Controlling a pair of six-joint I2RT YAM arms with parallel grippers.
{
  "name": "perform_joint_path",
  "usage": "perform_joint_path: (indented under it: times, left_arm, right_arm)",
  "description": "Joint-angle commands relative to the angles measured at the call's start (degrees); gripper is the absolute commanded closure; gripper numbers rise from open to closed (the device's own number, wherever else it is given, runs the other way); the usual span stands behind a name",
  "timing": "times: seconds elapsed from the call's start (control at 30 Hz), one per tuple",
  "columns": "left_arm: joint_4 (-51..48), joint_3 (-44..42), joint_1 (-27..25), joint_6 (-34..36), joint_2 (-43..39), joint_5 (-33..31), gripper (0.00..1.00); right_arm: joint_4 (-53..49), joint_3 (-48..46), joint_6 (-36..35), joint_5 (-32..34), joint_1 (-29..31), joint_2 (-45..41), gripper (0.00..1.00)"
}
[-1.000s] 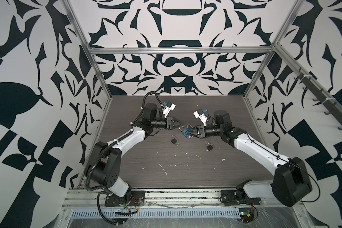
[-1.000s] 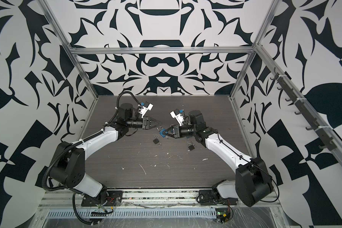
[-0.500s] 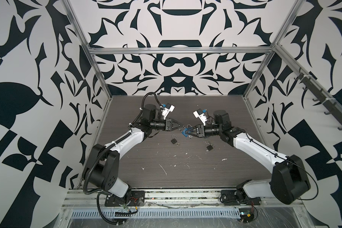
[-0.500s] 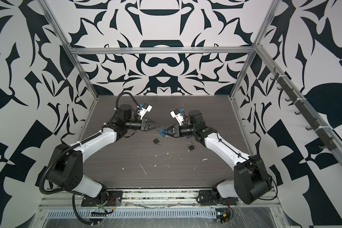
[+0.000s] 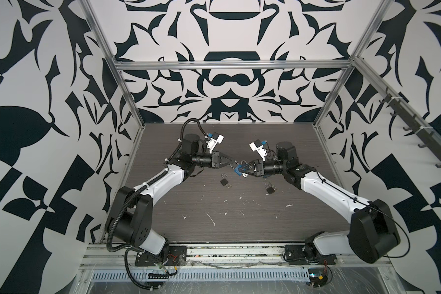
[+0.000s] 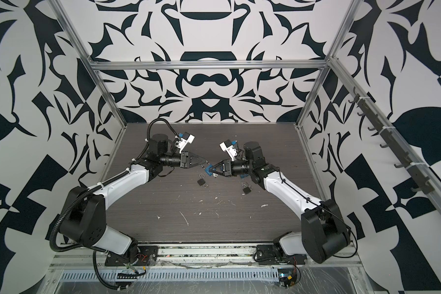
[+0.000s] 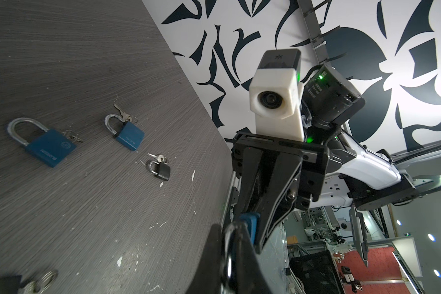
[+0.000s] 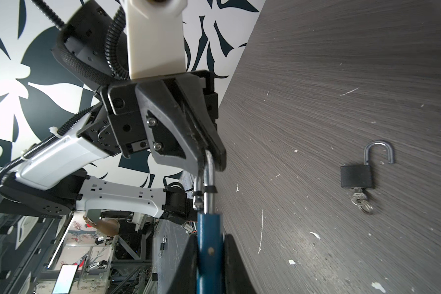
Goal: Lock with the key
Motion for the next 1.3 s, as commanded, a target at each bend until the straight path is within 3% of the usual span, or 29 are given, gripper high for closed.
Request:
perform_joint_path:
  times: [0.0, 0.4, 0.8, 1.27]
  left_arm:
    - [-1.0, -1.5, 0.2, 2.3, -0.4, -2.0, 1.0]
    - [1.2, -2.2, 0.2, 1.4, -0.3, -2.1, 1.0]
    - [4.9, -3.7, 0.2, -0.5, 0.8, -2.3, 1.0]
    - [5.9, -5.4, -0.4, -2.7, -1.0, -1.8, 1.0]
  right_arm:
    - [13.0, 1.3, 7.2, -4.8, -0.3, -2.7, 1.0]
    - [17.4, -0.3, 11.1, -4.5, -0.3, -4.5, 1.0]
    - [30.0, -1.8, 20.4, -4.9, -0.3, -1.5, 1.0]
    - [31.1, -1.0, 20.6, -2.4, -0.3, 0.4, 1.0]
